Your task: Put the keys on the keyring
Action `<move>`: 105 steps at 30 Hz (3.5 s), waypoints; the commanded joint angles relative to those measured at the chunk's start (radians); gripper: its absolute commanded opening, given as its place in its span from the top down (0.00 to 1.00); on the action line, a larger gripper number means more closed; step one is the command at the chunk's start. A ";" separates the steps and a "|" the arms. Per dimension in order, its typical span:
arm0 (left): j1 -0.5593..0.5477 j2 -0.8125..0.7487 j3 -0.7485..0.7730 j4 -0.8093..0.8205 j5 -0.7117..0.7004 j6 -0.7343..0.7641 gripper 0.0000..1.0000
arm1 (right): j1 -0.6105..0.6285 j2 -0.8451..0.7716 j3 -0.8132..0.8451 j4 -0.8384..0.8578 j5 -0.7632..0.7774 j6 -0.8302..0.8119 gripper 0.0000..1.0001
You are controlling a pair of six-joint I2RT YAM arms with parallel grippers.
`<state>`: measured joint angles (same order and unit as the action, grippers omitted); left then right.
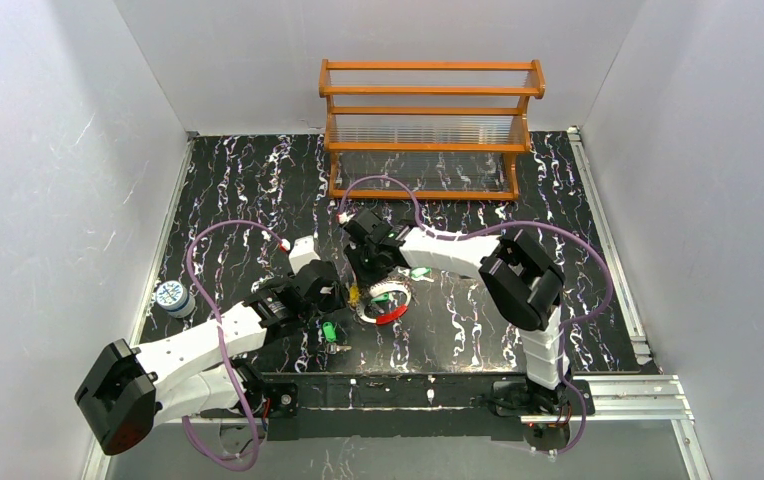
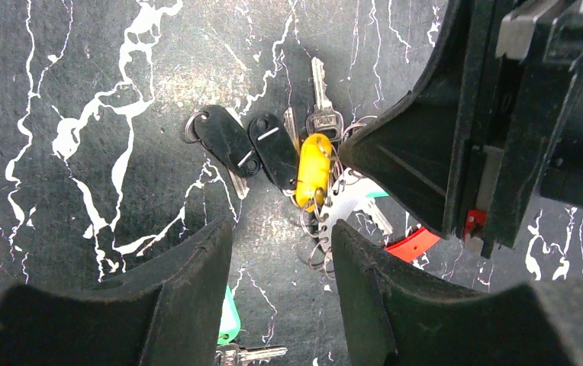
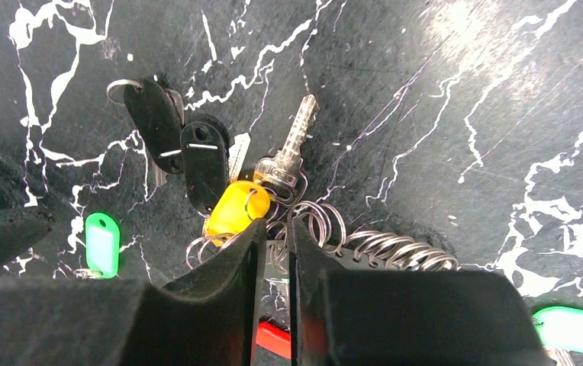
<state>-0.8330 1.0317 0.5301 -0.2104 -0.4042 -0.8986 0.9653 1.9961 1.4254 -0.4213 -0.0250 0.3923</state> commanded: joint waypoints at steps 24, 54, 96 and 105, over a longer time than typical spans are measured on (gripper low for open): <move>0.004 -0.007 -0.023 0.003 0.005 -0.020 0.50 | 0.025 -0.131 -0.098 0.032 -0.032 0.010 0.73; 0.004 -0.007 -0.032 0.013 0.018 -0.026 0.50 | 0.025 -0.082 -0.102 0.015 -0.030 0.014 0.85; 0.004 0.291 0.175 0.072 0.160 0.077 0.61 | -0.362 -0.222 -0.393 0.124 -0.288 0.026 0.68; 0.004 0.353 0.190 0.068 0.171 0.089 0.70 | -0.354 -0.291 -0.552 0.179 -0.444 0.097 0.71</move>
<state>-0.8330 1.3754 0.6804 -0.1284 -0.2352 -0.8284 0.5987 1.7378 0.9398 -0.2470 -0.3965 0.4561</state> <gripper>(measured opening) 0.310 0.303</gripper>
